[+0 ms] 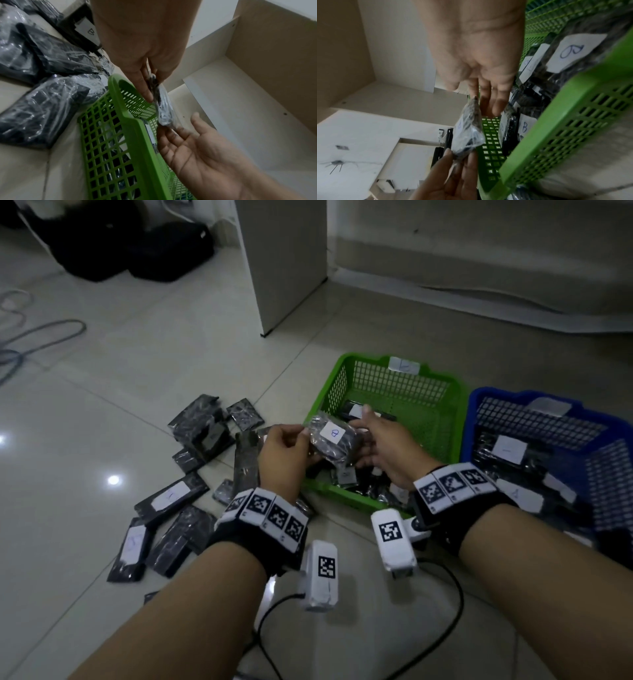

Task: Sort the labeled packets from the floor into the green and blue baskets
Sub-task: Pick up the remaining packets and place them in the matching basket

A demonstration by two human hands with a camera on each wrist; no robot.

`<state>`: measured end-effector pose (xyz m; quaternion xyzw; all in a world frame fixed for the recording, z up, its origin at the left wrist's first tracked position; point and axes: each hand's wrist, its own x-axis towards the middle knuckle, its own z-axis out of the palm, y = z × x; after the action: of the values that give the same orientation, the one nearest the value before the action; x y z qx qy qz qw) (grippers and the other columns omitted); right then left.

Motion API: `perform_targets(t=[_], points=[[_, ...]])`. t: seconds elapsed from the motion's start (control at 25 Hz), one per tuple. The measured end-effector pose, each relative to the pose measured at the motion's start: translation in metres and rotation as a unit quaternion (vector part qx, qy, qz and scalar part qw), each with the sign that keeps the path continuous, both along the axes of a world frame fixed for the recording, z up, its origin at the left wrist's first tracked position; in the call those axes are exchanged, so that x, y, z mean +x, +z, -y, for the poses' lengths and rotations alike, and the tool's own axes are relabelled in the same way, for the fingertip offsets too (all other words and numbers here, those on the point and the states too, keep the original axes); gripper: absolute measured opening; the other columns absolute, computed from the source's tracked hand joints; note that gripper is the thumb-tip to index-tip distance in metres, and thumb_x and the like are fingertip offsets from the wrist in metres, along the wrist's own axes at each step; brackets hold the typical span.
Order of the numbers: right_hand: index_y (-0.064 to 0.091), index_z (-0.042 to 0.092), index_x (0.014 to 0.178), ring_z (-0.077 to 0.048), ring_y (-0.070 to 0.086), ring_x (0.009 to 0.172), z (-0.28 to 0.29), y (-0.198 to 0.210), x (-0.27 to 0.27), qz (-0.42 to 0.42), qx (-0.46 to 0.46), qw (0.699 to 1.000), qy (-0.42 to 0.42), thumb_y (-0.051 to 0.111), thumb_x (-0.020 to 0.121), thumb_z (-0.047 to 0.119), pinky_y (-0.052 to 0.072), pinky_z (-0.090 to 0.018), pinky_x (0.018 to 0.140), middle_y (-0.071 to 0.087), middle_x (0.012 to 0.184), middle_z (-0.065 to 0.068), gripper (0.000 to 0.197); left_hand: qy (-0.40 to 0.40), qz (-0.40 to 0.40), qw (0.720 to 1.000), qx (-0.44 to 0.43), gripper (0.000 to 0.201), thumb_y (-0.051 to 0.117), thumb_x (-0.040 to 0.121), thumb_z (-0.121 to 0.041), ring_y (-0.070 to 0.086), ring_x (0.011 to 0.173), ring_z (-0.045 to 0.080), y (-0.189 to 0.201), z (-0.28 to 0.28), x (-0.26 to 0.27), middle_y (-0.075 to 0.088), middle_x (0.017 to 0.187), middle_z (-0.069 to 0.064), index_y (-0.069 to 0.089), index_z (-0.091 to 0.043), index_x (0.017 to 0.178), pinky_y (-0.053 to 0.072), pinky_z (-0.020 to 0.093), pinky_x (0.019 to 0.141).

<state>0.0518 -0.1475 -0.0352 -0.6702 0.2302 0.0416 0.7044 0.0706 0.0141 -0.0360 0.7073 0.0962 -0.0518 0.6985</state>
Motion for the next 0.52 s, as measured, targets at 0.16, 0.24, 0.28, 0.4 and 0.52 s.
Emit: perform_targets(t=[0.16,0.24,0.28,0.4,0.52], points=[[0.056,0.008,0.109,-0.02,0.061,0.069,0.003,-0.008,-0.002,0.003,-0.074,0.997,0.022,0.066,0.087,0.01,0.053,-0.032,0.05,0.062,0.1,-0.012,0.024,-0.037,0.113,0.97,0.213,0.014,0.058,0.088,-0.019,0.061,0.086,0.007,-0.001,0.002,-0.005,0.065,0.097,-0.006,0.068,-0.023,0.098,0.046,0.016,0.074],[0.058,0.011,0.107,-0.022,0.061,0.065,0.004,-0.018,-0.002,-0.033,-0.125,0.991,0.043,0.07,0.083,0.009,0.054,-0.029,0.048,0.063,0.092,-0.008,0.026,-0.01,0.17,0.953,0.25,0.02,0.055,0.086,-0.012,0.056,0.088,0.01,-0.008,-0.012,-0.012,0.054,0.102,-0.005,0.067,-0.024,0.098,0.043,0.018,0.078],[0.061,0.012,0.105,-0.024,0.064,0.068,0.004,-0.023,-0.003,-0.046,-0.158,0.984,0.067,0.073,0.08,0.012,0.056,-0.032,0.054,0.065,0.091,-0.007,0.028,0.012,0.183,0.947,0.265,0.021,0.055,0.085,-0.01,0.056,0.091,0.014,-0.014,-0.022,-0.017,0.051,0.102,-0.004,0.067,-0.022,0.098,0.044,0.023,0.084],[0.068,0.017,0.104,-0.025,0.064,0.097,0.0,-0.031,-0.01,-0.046,-0.326,0.936,0.127,0.079,0.074,0.022,0.05,-0.031,0.086,0.065,0.113,-0.009,0.033,0.063,0.127,0.925,0.352,0.025,0.059,0.081,-0.011,0.048,0.11,0.025,-0.039,-0.051,-0.03,0.048,0.113,0.005,0.065,-0.013,0.105,0.038,0.032,0.099],[0.065,0.019,0.118,-0.028,0.053,0.111,-0.011,-0.024,-0.02,-0.033,-0.402,0.909,0.108,0.072,0.081,0.026,0.042,-0.03,0.101,0.045,0.124,-0.011,0.038,0.031,0.026,0.902,0.429,0.054,0.067,0.079,-0.025,0.04,0.123,0.031,-0.056,-0.075,-0.025,0.043,0.132,0.014,0.049,-0.008,0.128,0.034,0.038,0.105]])
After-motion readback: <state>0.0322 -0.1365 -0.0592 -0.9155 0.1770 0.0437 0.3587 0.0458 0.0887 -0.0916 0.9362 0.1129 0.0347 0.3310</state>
